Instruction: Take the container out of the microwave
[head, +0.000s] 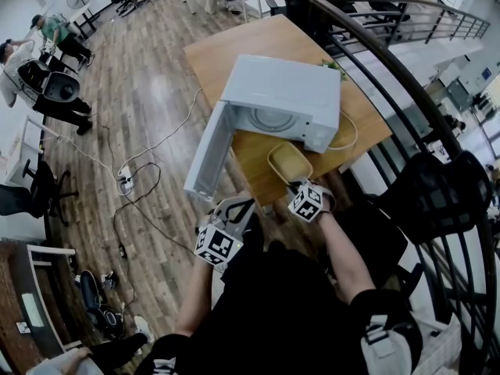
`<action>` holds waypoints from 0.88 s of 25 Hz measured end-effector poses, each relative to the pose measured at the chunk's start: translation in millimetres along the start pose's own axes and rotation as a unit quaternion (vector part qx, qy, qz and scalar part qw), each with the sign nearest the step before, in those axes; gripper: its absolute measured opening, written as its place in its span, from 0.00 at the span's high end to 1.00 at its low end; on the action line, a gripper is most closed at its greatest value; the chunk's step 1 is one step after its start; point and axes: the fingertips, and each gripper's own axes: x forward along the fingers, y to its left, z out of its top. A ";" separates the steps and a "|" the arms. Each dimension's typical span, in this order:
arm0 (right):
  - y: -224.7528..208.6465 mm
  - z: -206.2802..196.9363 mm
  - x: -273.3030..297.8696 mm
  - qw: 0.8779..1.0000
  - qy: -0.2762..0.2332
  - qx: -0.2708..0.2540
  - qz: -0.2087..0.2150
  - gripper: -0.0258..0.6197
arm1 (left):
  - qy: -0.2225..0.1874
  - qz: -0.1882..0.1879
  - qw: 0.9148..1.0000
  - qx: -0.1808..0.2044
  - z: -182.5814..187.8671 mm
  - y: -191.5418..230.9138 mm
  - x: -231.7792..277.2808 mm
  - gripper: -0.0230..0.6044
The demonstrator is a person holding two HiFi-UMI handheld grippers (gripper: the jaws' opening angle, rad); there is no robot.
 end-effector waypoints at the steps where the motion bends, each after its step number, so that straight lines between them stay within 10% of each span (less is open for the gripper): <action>1: 0.9 0.3 -0.7 1.000 0.001 0.000 0.001 0.93 | 0.000 0.000 1.000 0.000 -0.2 -0.3 -0.4 0.96; 22: 23.3 -3.6 5.5 1.000 0.010 0.011 0.012 0.92 | 0.001 -0.010 1.000 -0.004 -11.0 -3.8 -9.4 0.96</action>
